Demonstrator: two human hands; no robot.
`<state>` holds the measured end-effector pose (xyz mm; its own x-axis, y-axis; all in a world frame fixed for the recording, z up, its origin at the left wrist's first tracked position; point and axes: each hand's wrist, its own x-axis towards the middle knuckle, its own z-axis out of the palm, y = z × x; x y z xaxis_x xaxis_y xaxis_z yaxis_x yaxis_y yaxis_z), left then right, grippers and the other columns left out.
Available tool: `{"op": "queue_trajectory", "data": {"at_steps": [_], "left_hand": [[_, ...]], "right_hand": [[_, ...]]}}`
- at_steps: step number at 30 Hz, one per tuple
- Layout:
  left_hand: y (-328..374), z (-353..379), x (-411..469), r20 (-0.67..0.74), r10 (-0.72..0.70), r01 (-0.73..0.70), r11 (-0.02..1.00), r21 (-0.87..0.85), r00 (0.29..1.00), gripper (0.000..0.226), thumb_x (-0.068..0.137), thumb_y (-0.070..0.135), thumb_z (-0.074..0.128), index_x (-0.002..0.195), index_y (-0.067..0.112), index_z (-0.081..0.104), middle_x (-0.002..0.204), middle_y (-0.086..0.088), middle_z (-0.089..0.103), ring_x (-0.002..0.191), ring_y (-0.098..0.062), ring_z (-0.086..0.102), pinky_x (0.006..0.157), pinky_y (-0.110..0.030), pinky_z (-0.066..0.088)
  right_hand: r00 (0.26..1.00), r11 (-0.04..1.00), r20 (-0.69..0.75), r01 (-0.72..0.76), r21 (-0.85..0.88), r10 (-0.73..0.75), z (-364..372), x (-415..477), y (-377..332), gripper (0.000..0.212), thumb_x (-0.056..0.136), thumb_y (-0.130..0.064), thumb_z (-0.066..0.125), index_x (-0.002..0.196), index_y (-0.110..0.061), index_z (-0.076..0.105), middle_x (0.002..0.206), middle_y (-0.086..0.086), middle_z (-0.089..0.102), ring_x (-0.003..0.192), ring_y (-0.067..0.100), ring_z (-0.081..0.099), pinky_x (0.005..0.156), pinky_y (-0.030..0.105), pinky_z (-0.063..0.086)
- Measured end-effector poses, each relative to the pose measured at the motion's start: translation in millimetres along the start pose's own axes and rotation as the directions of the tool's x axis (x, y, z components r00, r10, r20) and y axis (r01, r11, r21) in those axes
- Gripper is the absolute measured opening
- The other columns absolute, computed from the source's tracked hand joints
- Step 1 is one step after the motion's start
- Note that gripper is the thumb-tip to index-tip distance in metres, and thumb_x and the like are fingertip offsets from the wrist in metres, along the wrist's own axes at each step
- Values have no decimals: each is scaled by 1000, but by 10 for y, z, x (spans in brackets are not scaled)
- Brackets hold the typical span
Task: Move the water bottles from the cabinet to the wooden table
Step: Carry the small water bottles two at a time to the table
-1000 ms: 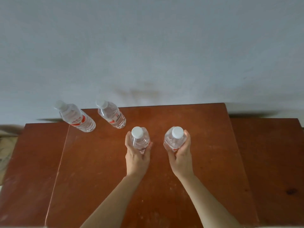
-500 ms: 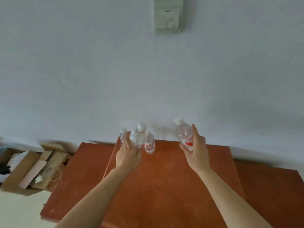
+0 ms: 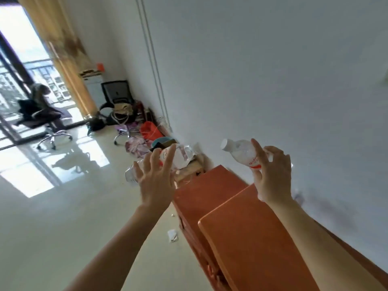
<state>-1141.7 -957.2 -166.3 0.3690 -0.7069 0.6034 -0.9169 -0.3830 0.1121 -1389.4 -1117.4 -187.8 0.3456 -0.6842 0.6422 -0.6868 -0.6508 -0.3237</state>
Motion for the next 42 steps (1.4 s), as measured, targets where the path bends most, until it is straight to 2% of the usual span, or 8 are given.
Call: {"op": "queue_trajectory", "data": {"at_steps": [4, 8, 13, 17, 23, 30, 35, 42], "left_hand": [[-1090, -686, -518, -9, -199, 194, 944, 267, 980, 81, 84, 20, 78, 153, 28, 37, 138, -17, 53, 128, -42, 48, 100, -72, 37], [-2013, -1262, -961, -105, -320, 336, 871, 357, 941, 72, 86, 18, 75, 150, 26, 43, 137, -16, 56, 127, -42, 50, 101, -73, 36], [-3322, -2123, -1660, -206, -494, 531, 731, 429, 845, 74, 86, 16, 75, 151, 27, 41, 134, -16, 55, 124, -42, 50, 102, -73, 34], [-4240, -2891, -2183, -246, -589, 618, 591, 519, 770, 81, 83, 16, 78, 152, 27, 38, 136, -18, 54, 125, -43, 51, 101, -74, 36], [-5265, -3546, -2649, -350, -647, 689, 392, 609, 677, 91, 79, 17, 82, 154, 29, 31, 138, -22, 54, 125, -46, 53, 99, -73, 39], [-6487, -3607, -2764, -393, -703, 709, 224, 669, 593, 104, 80, 19, 82, 158, 34, 14, 144, -19, 51, 130, -41, 50, 101, -71, 38], [-7451, -3584, -2499, -481, -737, 754, 59, 654, 475, 91, 81, 15, 81, 155, 31, 31, 143, -18, 52, 130, -40, 50, 101, -70, 37], [-8818, -3722, -2389, -568, -707, 768, -56, 638, 421, 90, 74, 7, 84, 151, 28, 42, 136, -19, 56, 123, -41, 54, 96, -71, 38]], "right_hand": [[963, 949, 80, 235, 210, -256, 459, 40, -1351, 95, 83, -8, 80, 158, -33, 29, 130, 22, 55, 126, 38, 52, 103, 67, 40], [896, 872, 105, 385, 303, -432, 812, 18, -2597, 90, 87, -9, 75, 158, -37, 25, 134, 18, 52, 128, 37, 48, 116, 63, 25], [795, 715, -24, 559, 419, -607, 1247, -159, -4498, 88, 80, 1, 77, 154, -29, 42, 126, 24, 55, 117, 42, 53, 104, 70, 38], [680, 557, -82, 658, 507, -729, 1569, -364, -6073, 84, 83, -2, 77, 154, -30, 42, 130, 22, 54, 123, 42, 52, 110, 72, 31], [567, 367, -228, 739, 566, -791, 1987, -669, -7823, 89, 80, 0, 78, 155, -32, 40, 130, 19, 53, 122, 40, 52, 112, 70, 29], [476, 213, -337, 780, 588, -813, 2809, -668, -9326, 93, 78, -1, 78, 155, -34, 39, 131, 18, 52, 123, 39, 50, 115, 67, 24], [443, 138, -361, 767, 627, -821, 3470, -444, -10406, 95, 73, 2, 80, 153, -31, 43, 131, 20, 51, 123, 42, 50, 114, 71, 24], [371, 12, -417, 759, 651, -830, 4029, -246, -12038, 102, 66, 7, 83, 152, -32, 44, 128, 20, 52, 121, 40, 51, 113, 71, 22]]}}
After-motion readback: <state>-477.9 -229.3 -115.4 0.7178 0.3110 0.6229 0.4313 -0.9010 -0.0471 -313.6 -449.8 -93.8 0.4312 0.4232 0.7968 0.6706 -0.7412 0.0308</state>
